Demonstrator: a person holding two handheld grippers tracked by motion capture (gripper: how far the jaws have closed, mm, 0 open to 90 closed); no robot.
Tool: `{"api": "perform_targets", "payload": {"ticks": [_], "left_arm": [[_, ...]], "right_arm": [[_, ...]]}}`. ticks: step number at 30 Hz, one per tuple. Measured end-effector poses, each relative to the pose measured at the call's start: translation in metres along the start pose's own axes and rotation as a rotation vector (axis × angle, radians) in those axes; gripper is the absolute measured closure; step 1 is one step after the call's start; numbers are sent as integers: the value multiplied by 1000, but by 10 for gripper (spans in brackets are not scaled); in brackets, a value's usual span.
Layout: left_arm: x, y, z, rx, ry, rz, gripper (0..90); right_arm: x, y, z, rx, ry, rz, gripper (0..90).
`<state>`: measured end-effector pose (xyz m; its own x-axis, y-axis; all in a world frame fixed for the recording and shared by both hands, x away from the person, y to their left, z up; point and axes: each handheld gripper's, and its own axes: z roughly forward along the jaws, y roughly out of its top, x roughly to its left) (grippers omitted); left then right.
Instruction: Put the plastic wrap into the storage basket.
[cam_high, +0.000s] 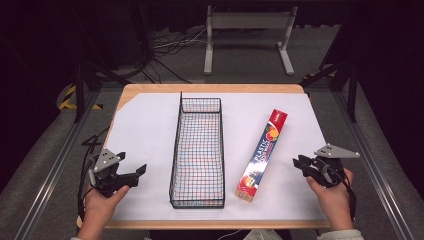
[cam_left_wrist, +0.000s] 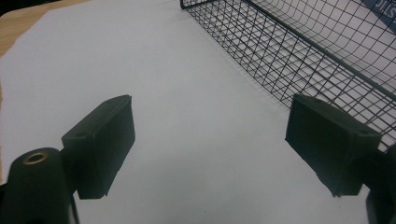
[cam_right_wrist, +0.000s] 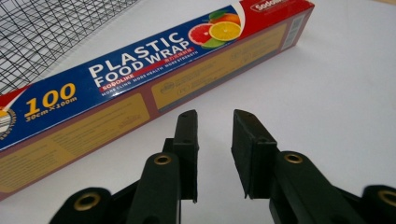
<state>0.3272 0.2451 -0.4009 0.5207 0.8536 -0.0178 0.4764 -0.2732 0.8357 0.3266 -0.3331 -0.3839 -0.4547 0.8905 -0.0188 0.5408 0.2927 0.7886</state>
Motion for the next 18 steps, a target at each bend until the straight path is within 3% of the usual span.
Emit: {"api": "perform_targets", "payload": {"ticks": [9,13,18], "left_arm": [[-2,1,-2,-10,-3,-1,162],[-3,1,-3,-9,-4,6,162],[-3,0,-4,-11,-2,1,162]], "right_arm": [[7,5,-3,-21,21,-15,728],[13,11,-6,-15,61,-16,725],[30,21,-10,-27,102,-62,725]]}}
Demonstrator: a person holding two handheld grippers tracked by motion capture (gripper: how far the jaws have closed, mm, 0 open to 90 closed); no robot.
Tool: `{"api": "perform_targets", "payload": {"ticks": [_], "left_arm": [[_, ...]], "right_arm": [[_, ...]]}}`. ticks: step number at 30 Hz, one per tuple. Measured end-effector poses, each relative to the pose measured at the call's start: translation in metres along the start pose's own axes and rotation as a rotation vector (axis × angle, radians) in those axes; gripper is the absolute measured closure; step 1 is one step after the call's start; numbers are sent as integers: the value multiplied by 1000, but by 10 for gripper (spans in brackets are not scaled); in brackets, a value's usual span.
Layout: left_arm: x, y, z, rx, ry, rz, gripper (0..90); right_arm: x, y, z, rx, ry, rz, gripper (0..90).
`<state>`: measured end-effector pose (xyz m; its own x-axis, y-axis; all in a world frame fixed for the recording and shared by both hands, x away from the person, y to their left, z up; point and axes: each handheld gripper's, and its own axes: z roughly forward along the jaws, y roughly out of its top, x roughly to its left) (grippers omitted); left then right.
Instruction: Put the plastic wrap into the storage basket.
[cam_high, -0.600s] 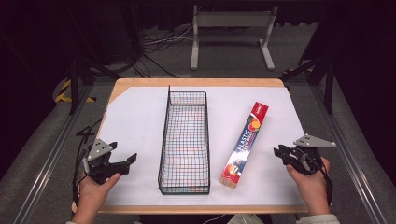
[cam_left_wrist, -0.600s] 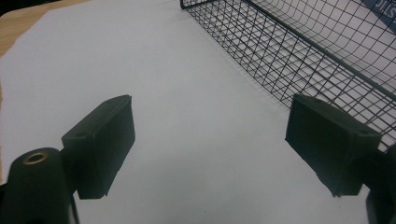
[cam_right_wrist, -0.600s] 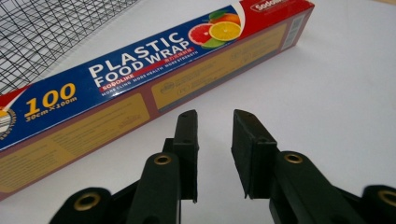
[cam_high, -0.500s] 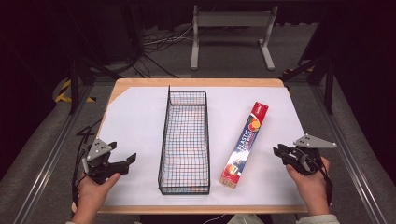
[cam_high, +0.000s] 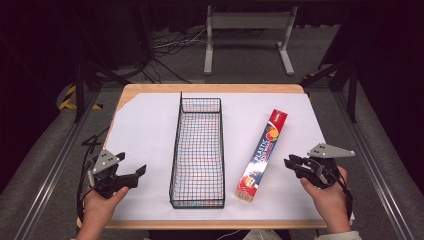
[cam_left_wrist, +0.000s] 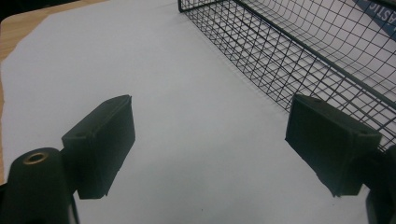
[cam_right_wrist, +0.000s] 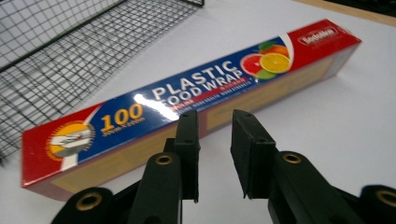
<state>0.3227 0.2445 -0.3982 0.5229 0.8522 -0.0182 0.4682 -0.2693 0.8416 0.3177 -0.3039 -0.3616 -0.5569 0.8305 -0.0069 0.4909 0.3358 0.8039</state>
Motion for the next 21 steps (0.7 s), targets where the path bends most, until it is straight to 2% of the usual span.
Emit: {"api": "perform_targets", "payload": {"ticks": [2,5,6,9,14,21], "left_arm": [[0,0,-1,2,1,2,162],[0,-1,-1,2,2,7,162],[-1,0,-2,1,2,10,162],[-2,0,-2,0,2,14,161],[-2,0,-2,-9,6,9,162],[-3,0,0,-1,7,14,162]], "right_arm": [[6,5,0,-3,14,-19,723],[15,9,-1,2,-7,-59,721],[21,13,-1,-2,17,-73,721],[29,17,0,-3,37,-92,718],[38,22,0,8,53,-113,701],[50,29,1,0,106,-131,709]]}}
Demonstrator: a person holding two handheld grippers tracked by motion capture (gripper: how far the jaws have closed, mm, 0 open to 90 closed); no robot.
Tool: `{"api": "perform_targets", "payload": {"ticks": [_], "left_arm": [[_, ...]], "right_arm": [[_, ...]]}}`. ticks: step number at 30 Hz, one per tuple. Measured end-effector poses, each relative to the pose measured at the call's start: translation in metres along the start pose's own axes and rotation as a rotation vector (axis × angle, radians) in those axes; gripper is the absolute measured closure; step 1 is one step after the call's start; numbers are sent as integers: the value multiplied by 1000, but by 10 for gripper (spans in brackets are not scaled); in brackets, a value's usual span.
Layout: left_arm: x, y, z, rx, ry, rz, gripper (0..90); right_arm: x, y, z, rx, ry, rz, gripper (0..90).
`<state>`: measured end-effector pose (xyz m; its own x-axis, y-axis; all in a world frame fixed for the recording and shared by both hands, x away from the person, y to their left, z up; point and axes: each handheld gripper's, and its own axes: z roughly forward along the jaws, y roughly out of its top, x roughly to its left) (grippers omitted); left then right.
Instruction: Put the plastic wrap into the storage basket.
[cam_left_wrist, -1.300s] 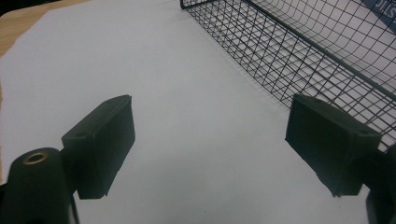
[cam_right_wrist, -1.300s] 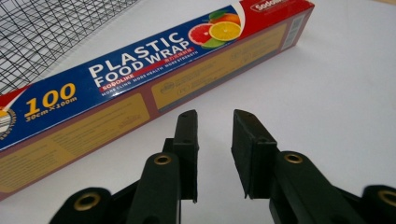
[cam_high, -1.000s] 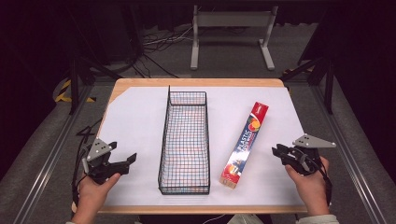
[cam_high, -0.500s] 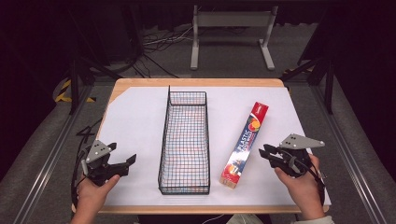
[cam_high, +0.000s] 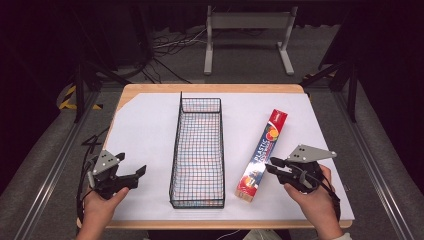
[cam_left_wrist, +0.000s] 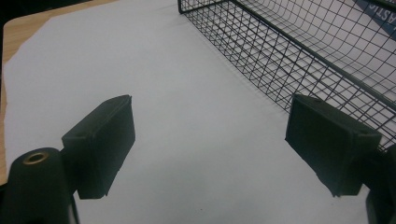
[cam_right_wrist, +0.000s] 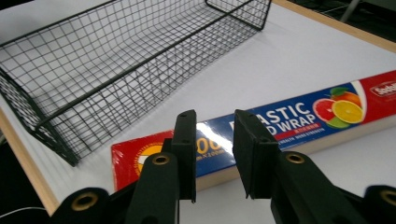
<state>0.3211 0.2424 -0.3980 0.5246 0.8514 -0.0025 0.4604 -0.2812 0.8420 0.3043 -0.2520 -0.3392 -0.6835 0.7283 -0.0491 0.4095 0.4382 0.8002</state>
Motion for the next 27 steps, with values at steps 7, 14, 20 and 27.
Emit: {"api": "perform_targets", "payload": {"ticks": [7,14,20,27], "left_arm": [[1,-1,0,5,5,-2,162],[3,-3,0,5,10,-13,162],[2,-5,-1,11,20,-6,161],[4,-7,-3,13,28,-12,161]], "right_arm": [[12,8,10,15,47,-31,731],[23,12,28,60,91,-53,779],[29,14,45,112,118,-55,829],[33,13,64,187,136,-59,877]]}}
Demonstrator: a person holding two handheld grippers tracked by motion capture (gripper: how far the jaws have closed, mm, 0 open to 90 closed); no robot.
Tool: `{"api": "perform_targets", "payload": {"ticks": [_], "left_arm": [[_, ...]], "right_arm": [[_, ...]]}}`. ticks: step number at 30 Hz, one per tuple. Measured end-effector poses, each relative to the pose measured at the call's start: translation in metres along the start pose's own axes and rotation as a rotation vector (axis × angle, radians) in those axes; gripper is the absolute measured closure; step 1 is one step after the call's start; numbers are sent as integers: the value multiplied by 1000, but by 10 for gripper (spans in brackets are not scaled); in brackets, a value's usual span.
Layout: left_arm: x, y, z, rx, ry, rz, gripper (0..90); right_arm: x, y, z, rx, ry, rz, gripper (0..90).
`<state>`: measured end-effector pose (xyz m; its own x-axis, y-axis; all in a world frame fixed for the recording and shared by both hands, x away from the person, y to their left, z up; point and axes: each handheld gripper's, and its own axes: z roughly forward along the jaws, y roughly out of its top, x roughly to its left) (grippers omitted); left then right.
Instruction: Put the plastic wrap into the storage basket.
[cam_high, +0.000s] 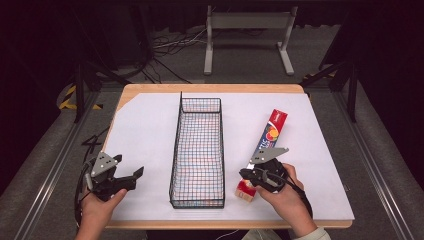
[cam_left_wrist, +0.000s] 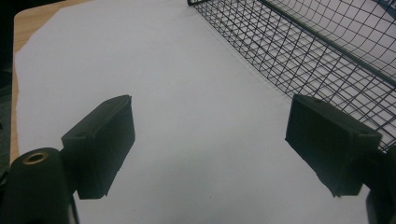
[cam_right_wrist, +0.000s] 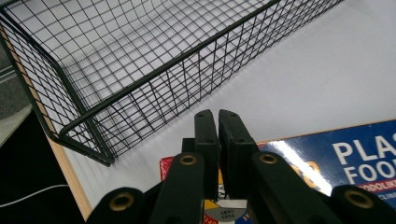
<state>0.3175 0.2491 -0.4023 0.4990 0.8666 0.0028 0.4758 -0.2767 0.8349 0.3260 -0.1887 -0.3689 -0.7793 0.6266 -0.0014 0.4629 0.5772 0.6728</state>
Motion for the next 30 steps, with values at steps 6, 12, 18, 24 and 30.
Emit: {"api": "perform_targets", "payload": {"ticks": [6,12,18,24,30], "left_arm": [[1,-1,0,3,1,-3,161],[2,-1,1,2,-2,-3,161],[3,-2,3,10,-4,-4,161],[3,-2,3,6,-4,-10,161],[3,-2,3,7,-10,-5,160]], "right_arm": [[2,3,14,42,31,4,880],[6,6,25,77,43,-5,897],[11,10,40,144,49,-22,900],[13,11,50,206,57,-16,900],[15,13,50,231,65,-17,900]]}}
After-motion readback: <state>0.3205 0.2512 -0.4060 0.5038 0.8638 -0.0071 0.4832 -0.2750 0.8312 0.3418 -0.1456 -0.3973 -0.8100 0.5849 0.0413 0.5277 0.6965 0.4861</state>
